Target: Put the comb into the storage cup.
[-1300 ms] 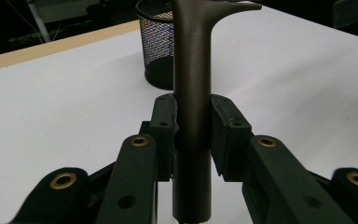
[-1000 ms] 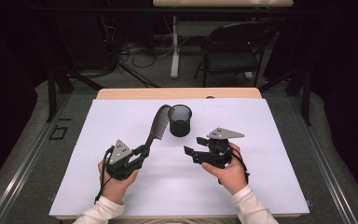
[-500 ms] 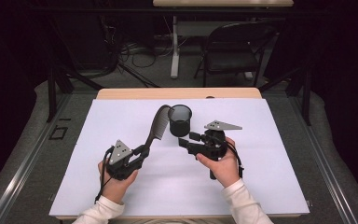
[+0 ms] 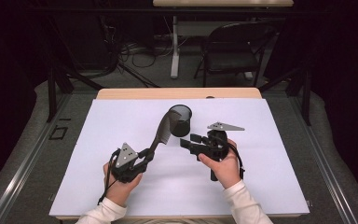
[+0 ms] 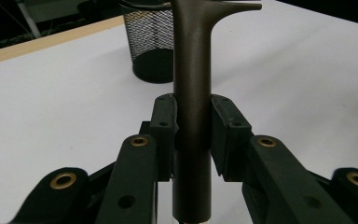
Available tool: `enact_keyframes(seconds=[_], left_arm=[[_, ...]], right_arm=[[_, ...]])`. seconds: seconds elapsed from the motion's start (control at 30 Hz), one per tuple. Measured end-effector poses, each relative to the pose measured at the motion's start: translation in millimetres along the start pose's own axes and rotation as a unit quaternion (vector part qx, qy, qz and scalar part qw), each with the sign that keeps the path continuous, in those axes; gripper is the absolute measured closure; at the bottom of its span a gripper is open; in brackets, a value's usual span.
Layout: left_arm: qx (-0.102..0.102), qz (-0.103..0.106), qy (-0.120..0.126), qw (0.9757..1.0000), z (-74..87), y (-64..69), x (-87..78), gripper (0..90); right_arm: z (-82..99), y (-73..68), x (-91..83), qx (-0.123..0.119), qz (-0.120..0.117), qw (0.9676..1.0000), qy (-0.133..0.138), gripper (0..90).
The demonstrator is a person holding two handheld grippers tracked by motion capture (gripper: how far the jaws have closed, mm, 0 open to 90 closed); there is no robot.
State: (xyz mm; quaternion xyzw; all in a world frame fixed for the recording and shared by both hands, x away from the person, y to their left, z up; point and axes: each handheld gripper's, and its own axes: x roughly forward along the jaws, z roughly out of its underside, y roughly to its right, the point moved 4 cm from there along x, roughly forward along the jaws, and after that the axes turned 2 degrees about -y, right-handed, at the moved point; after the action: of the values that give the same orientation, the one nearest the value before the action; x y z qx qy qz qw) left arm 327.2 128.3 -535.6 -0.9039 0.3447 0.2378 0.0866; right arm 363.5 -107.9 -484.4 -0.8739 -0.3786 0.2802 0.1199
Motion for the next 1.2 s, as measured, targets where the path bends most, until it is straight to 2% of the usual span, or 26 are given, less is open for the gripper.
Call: enact_keyframes(seconds=[0.23,0.57,1.2], left_arm=[[0.018,0.007,-0.008,0.9998,2.0,10.1,4.6,72.3],[0.025,0.013,-0.012,0.9995,4.6,17.7,7.8,72.3],[0.054,0.026,-0.021,0.9980,8.3,35.9,13.1,72.3]], right_arm=[[-1.0,1.0,-2.0,0.019,-0.006,0.9998,0.008,45.9],[-2.4,4.2,-4.4,0.051,-0.023,0.9983,0.015,48.0],[-1.7,13.9,-7.6,0.100,-0.035,0.9941,0.022,61.0]])
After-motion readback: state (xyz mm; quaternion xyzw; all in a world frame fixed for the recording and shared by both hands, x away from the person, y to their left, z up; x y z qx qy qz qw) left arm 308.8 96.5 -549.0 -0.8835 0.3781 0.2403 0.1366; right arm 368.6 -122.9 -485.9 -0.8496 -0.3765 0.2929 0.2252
